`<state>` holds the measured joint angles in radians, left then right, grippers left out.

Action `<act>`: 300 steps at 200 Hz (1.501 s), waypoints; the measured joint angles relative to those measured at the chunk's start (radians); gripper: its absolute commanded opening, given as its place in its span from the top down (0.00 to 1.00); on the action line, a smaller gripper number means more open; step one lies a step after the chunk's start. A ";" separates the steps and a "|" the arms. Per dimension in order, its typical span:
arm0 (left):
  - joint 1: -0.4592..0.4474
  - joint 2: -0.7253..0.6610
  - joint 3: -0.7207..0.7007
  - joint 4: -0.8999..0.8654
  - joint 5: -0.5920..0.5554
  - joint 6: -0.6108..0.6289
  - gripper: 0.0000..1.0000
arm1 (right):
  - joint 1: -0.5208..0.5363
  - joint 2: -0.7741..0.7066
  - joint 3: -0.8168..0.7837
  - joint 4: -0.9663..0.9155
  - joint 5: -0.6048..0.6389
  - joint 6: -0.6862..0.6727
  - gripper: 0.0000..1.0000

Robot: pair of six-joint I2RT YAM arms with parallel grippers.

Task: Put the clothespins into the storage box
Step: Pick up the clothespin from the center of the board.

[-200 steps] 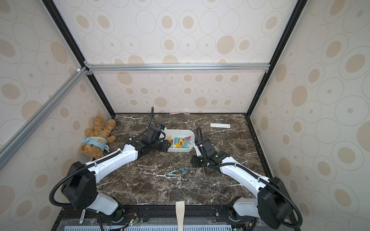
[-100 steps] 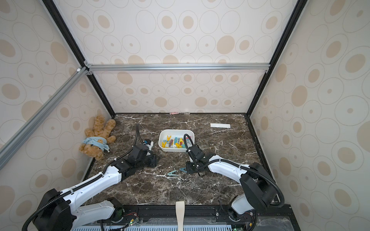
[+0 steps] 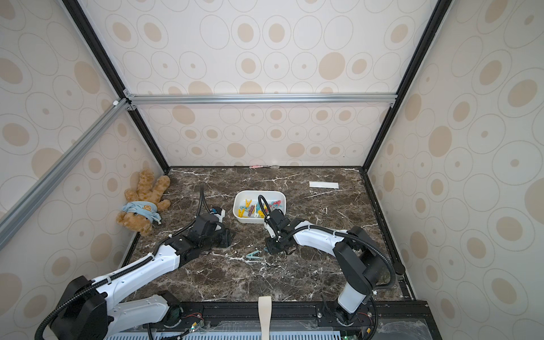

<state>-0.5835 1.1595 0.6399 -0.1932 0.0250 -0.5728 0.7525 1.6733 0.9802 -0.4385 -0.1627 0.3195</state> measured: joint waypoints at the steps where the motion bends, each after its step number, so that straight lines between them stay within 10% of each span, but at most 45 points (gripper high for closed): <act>1: 0.000 0.000 0.000 0.000 0.000 0.000 0.51 | 0.000 0.002 0.000 -0.001 -0.001 -0.002 0.67; 213: 0.006 0.021 0.000 -0.003 -0.001 -0.032 0.52 | 0.023 0.018 0.028 -0.079 -0.077 -0.090 1.00; 300: 0.014 0.029 0.032 -0.072 -0.006 -0.048 0.51 | -0.153 0.045 0.466 -0.209 -0.225 -0.100 1.00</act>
<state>-0.5697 1.1885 0.6716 -0.2653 0.0193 -0.6205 0.5999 1.7184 1.4460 -0.6479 -0.3874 0.2192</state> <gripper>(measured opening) 0.488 0.064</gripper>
